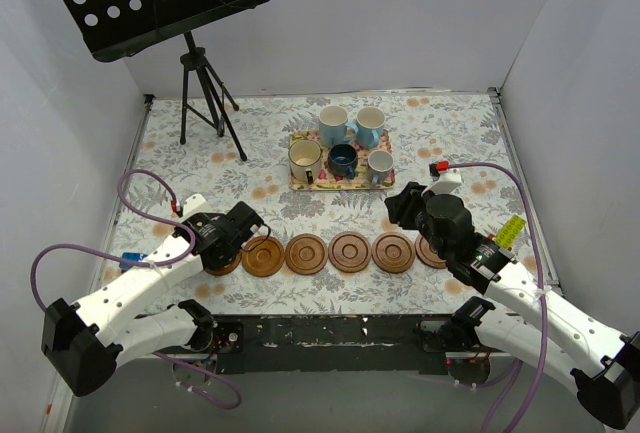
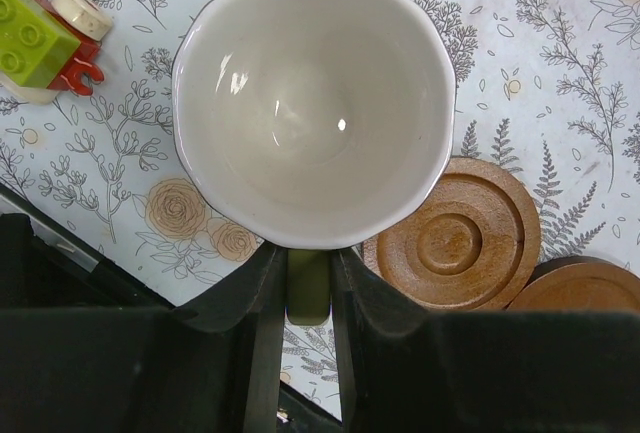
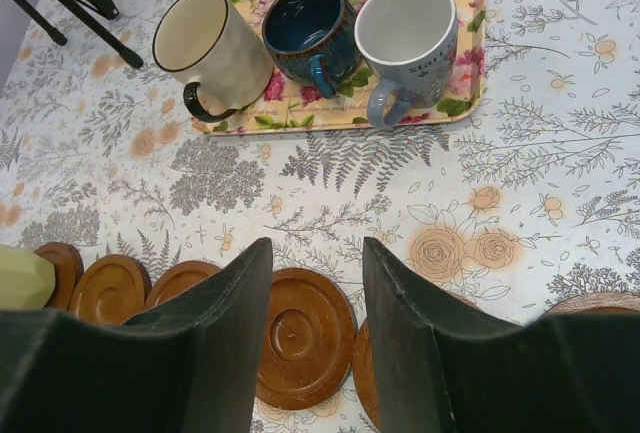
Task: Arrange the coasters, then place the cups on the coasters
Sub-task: Place the cup on the coaster.
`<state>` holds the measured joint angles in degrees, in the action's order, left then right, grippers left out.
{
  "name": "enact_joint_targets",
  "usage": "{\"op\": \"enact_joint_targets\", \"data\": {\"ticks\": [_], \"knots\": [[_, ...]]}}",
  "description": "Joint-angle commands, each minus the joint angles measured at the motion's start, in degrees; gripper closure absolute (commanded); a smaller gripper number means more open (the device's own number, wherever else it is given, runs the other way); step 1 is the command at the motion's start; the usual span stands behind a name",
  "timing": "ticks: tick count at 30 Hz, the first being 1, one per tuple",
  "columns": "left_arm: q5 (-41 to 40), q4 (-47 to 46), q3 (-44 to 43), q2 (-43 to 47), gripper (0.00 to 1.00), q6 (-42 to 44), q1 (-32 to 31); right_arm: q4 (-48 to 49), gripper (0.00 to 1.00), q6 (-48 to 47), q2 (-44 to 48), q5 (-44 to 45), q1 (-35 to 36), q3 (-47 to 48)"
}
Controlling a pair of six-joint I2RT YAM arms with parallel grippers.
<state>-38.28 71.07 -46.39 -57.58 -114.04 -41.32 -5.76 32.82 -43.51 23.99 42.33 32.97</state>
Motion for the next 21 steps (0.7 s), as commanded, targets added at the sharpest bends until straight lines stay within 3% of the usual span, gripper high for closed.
{"op": "enact_joint_targets", "data": {"ticks": [1,5,21], "knots": [[-1.6,1.4,-0.5,1.2,1.00,-7.2,0.0,2.9,0.51,0.2,0.2,0.2,-0.4,-0.2],[-0.7,0.7,0.4,1.3,0.98,-7.1,0.1,3.0,0.51,0.3,0.0,0.2,-0.4,-0.3],[-0.6,0.4,-0.5,1.0,0.62,-6.1,-0.1,3.0,0.51,0.3,0.1,0.0,-0.6,-0.4]]}}
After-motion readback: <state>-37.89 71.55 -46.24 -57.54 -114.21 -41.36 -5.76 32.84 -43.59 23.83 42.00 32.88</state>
